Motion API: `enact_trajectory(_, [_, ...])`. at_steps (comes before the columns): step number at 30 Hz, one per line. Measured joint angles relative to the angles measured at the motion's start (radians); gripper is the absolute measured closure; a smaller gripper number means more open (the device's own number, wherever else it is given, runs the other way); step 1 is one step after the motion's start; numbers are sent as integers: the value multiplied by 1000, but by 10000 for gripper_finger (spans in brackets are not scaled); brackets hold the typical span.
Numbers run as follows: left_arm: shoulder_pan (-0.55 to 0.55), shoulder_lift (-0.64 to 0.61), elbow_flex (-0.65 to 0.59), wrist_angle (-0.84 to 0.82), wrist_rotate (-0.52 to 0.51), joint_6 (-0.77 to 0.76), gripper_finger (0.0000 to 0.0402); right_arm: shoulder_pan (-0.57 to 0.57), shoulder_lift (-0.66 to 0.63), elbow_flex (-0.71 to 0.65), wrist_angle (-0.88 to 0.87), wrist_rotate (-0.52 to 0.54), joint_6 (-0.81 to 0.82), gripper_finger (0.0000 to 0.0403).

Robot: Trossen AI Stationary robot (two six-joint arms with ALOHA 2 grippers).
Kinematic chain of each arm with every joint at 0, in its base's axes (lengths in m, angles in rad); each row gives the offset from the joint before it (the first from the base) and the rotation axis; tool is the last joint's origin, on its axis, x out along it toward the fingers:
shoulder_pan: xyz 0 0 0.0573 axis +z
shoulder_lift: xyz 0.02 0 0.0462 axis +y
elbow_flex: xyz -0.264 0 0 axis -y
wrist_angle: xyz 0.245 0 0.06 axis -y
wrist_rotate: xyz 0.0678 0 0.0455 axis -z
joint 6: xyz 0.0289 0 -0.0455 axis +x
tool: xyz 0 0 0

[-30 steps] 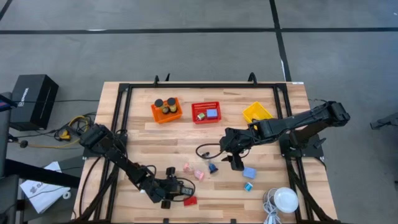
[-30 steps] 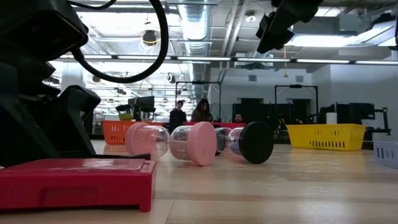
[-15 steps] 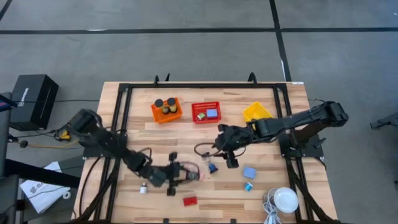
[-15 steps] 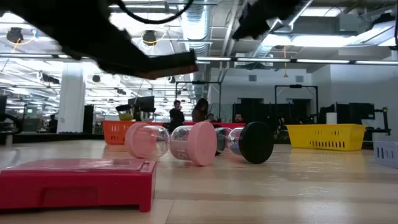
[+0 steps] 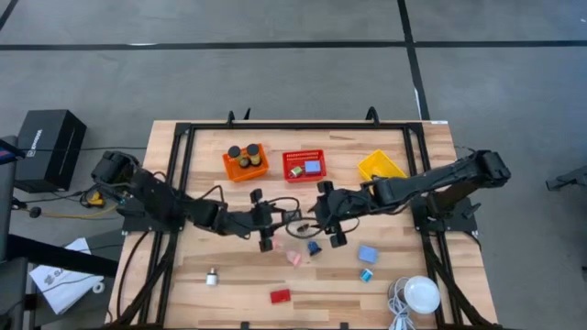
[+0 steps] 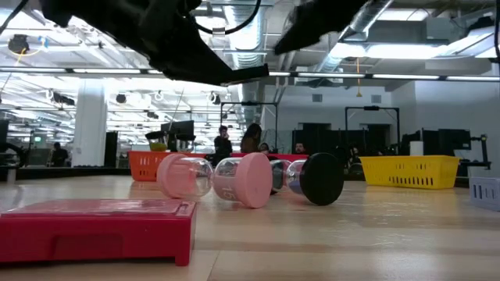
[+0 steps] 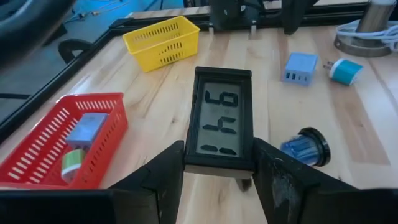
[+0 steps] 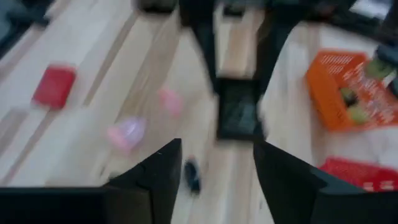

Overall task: Pick & Place Office items
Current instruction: Put the black digital clock into the yellow bin

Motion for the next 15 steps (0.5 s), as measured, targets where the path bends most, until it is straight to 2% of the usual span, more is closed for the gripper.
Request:
enact_trajectory(7, [50, 3, -3, -34, 1, 15, 246, -52, 109, -3, 85, 10, -28, 149])
enact_trajectory(15, [62, 3, 0, -36, 13, 17, 243, -89, 196, -2, 133, 68, -33, 137])
